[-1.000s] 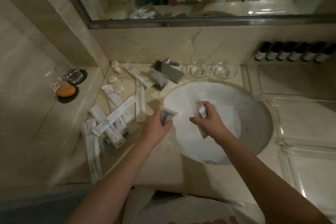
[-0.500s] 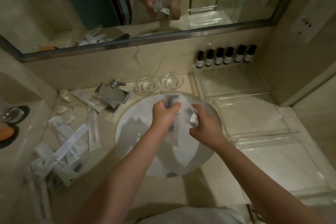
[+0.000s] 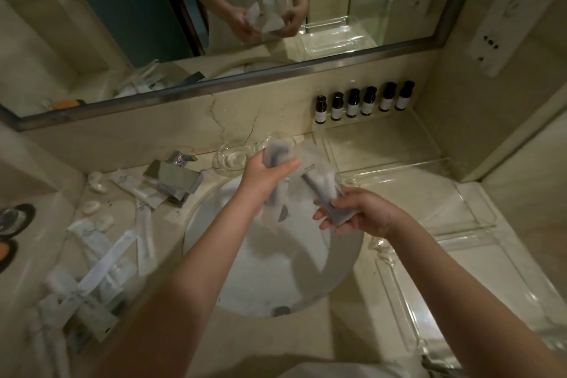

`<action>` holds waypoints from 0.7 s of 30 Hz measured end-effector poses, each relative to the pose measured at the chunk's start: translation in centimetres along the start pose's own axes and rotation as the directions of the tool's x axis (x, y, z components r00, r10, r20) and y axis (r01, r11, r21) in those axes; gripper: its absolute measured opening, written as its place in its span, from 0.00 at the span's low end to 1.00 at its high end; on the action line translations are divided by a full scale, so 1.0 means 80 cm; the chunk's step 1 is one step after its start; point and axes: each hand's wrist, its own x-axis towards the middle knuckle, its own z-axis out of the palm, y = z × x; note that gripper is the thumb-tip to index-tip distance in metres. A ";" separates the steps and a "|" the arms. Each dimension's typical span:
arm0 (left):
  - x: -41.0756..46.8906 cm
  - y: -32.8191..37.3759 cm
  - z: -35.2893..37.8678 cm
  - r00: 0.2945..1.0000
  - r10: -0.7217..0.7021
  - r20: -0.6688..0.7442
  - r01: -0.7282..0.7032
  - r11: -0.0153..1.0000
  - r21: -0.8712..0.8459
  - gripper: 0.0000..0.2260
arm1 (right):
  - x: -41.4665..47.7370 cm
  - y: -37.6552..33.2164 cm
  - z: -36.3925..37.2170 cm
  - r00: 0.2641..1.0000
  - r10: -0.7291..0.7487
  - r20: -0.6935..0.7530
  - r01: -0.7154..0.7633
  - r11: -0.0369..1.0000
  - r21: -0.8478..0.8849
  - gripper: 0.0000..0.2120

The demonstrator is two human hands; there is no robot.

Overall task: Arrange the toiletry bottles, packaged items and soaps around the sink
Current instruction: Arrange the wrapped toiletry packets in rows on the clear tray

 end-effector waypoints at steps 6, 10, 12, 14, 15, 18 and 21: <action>0.018 0.004 0.015 0.996 -0.070 -0.058 0.076 0.992 0.105 0.06 | 0.012 0.008 -0.008 1.000 -0.013 -0.006 0.014 0.999 0.043 0.15; 0.023 -0.010 0.019 0.970 -0.097 -0.224 0.108 0.994 0.036 0.09 | 0.021 0.028 -0.024 0.931 -0.168 -0.323 0.277 0.903 0.328 0.04; 0.024 -0.021 0.027 0.966 -0.124 -0.227 0.135 0.990 0.033 0.11 | 0.025 0.032 -0.027 0.890 -0.205 -0.408 0.375 0.837 0.398 0.12; 0.028 -0.035 0.038 0.962 -0.159 -0.221 0.169 0.985 0.030 0.15 | 0.032 0.031 -0.021 0.857 -0.207 -0.472 0.417 0.817 0.398 0.11; 0.028 -0.038 0.045 0.961 -0.175 -0.214 0.186 0.982 0.030 0.15 | 0.036 0.029 -0.017 0.841 -0.204 -0.501 0.433 0.809 0.398 0.08; 0.033 -0.049 0.062 0.958 -0.224 -0.177 0.232 0.972 0.029 0.13 | 0.054 0.020 -0.013 0.791 -0.175 -0.586 0.503 0.731 0.461 0.04; 0.039 -0.057 0.074 0.956 -0.263 -0.127 0.272 0.961 0.059 0.12 | 0.066 0.009 -0.023 0.772 -0.148 -0.618 0.535 0.677 0.505 0.05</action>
